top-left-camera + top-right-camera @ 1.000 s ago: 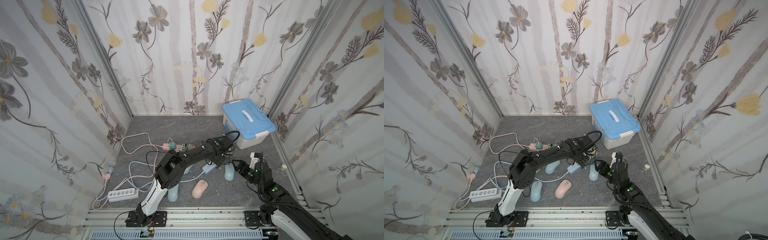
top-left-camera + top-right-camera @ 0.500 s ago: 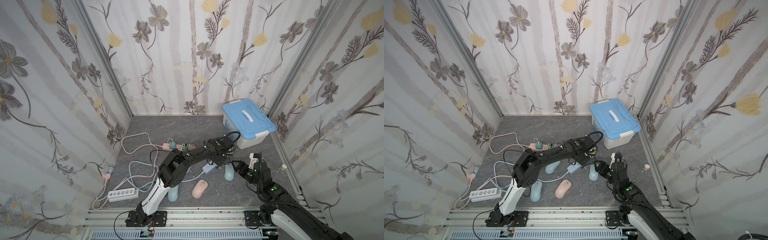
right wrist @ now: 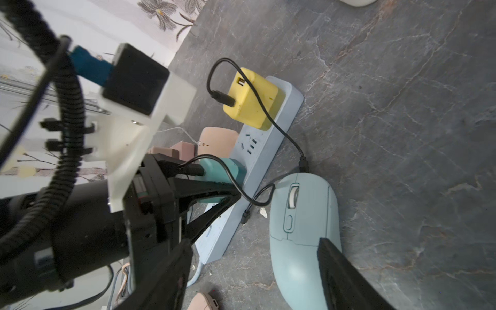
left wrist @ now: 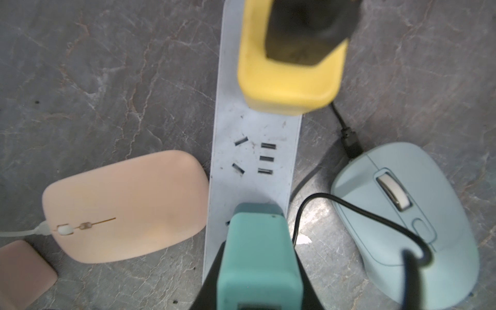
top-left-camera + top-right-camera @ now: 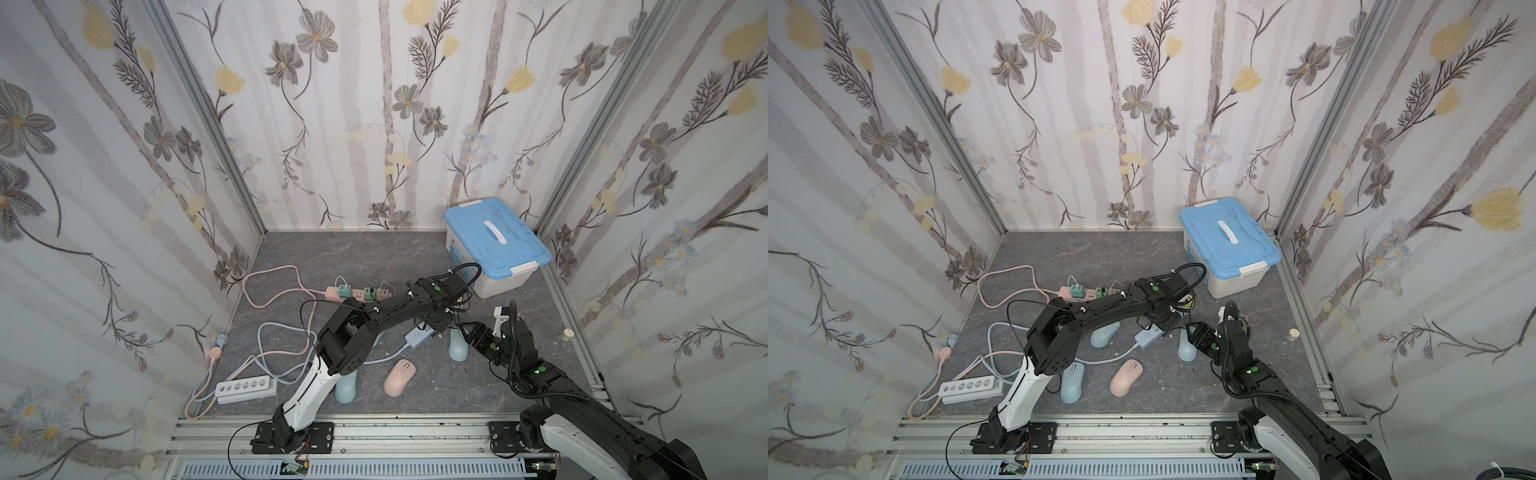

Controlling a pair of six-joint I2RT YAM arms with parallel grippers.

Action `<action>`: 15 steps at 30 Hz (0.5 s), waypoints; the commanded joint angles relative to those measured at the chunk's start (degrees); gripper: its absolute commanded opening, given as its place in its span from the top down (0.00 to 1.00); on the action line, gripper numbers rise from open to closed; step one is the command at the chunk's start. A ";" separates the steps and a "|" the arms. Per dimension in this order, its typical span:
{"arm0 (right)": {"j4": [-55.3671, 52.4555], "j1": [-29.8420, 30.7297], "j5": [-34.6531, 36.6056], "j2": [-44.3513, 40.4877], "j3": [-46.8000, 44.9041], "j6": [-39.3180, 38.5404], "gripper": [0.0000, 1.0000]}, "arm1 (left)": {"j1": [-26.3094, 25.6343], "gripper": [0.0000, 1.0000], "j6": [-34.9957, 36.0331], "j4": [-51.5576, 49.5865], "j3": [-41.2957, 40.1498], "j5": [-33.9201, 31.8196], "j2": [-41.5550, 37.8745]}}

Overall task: Unplug the wireless mouse
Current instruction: Remove the plug from the socket.

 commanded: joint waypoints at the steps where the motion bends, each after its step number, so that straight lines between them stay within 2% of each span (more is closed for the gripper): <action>1: 5.66 -1.13 -0.68 3.62 2.37 -1.49 0.37 | 0.18 0.99 -0.59 0.41 0.18 -0.93 0.63; 5: 8.14 -4.69 -1.71 10.21 4.91 -2.70 0.54 | 0.12 1.00 -0.48 0.56 0.00 -1.13 0.62; 15: 12.98 -5.71 -7.07 27.92 13.35 -3.25 0.59 | 0.17 1.00 -0.90 1.80 -0.37 -1.07 0.28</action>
